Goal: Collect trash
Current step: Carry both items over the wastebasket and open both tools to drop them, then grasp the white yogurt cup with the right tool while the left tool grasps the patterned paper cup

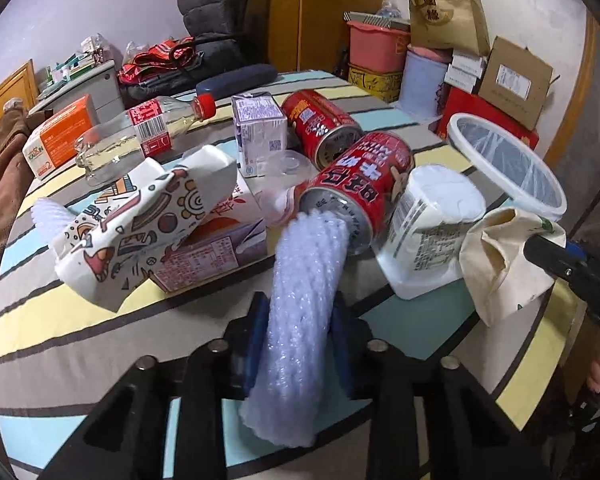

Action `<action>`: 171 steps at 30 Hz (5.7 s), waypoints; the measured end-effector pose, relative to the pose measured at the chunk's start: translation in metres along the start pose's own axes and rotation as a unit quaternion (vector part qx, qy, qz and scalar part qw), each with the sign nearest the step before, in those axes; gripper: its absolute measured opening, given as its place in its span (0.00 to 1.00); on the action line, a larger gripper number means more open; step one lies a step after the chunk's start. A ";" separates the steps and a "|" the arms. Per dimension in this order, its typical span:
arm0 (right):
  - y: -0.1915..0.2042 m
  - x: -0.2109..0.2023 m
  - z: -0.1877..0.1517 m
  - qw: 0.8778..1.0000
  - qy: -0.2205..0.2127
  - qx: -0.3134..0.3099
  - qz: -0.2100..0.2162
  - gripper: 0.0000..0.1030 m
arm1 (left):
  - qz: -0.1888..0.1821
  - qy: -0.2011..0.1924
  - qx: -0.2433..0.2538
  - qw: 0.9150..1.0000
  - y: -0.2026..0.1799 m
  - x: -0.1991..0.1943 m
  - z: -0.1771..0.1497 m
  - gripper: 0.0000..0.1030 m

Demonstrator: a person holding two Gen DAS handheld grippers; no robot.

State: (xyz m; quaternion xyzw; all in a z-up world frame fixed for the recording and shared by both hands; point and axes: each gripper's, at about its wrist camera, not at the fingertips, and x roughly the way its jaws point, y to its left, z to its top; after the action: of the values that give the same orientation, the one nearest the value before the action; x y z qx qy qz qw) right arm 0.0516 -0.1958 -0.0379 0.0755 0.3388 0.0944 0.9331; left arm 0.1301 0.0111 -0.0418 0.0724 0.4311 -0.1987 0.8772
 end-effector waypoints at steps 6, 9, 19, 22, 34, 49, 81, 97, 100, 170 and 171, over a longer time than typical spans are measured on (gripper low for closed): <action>-0.005 -0.007 0.004 1.000 -0.014 0.005 0.004 0.25 | -0.010 -0.016 -0.021 1.000 -0.005 -0.014 -0.004 0.27; -0.009 -0.012 0.005 1.000 -0.023 0.010 0.006 0.25 | -0.005 -0.030 -0.031 0.999 -0.007 -0.027 -0.007 0.27; -0.026 -0.029 0.017 0.998 -0.054 0.027 -0.005 0.25 | -0.004 -0.073 -0.037 0.997 -0.024 -0.058 0.007 0.27; -0.035 -0.035 0.022 0.997 -0.064 0.033 -0.016 0.25 | -0.017 -0.080 -0.029 0.996 -0.036 -0.059 0.018 0.27; -0.092 -0.055 0.039 0.988 -0.095 0.075 -0.095 0.25 | -0.085 -0.092 0.027 0.992 -0.118 -0.037 0.073 0.27; -0.144 -0.044 0.042 0.973 -0.069 0.097 -0.197 0.25 | -0.145 -0.057 0.074 0.985 -0.209 0.026 0.115 0.27; -0.158 -0.033 0.048 0.967 -0.036 0.103 -0.231 0.57 | -0.122 -0.070 0.061 0.988 -0.208 0.029 0.114 0.64; -0.099 -0.037 0.045 0.981 -0.067 0.073 -0.165 0.57 | -0.070 -0.116 0.005 0.991 -0.136 -0.023 0.079 0.64; -0.084 -0.031 0.044 0.986 -0.065 0.057 -0.141 0.57 | -0.043 -0.128 -0.014 0.991 -0.115 -0.032 0.070 0.66; 0.046 0.055 0.035 0.998 0.038 -0.051 0.023 0.56 | 0.062 -0.052 -0.169 0.982 0.123 -0.009 -0.007 0.51; 0.045 0.055 0.035 0.998 0.037 -0.049 0.022 0.55 | 0.061 -0.054 -0.171 0.982 0.123 -0.010 -0.007 0.51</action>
State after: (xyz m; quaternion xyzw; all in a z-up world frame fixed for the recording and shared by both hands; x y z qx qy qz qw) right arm 0.1098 -0.1421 -0.0359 0.0340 0.3661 0.1341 0.9202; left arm 0.1700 0.1277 -0.0435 -0.0635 0.4052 -0.0720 0.9092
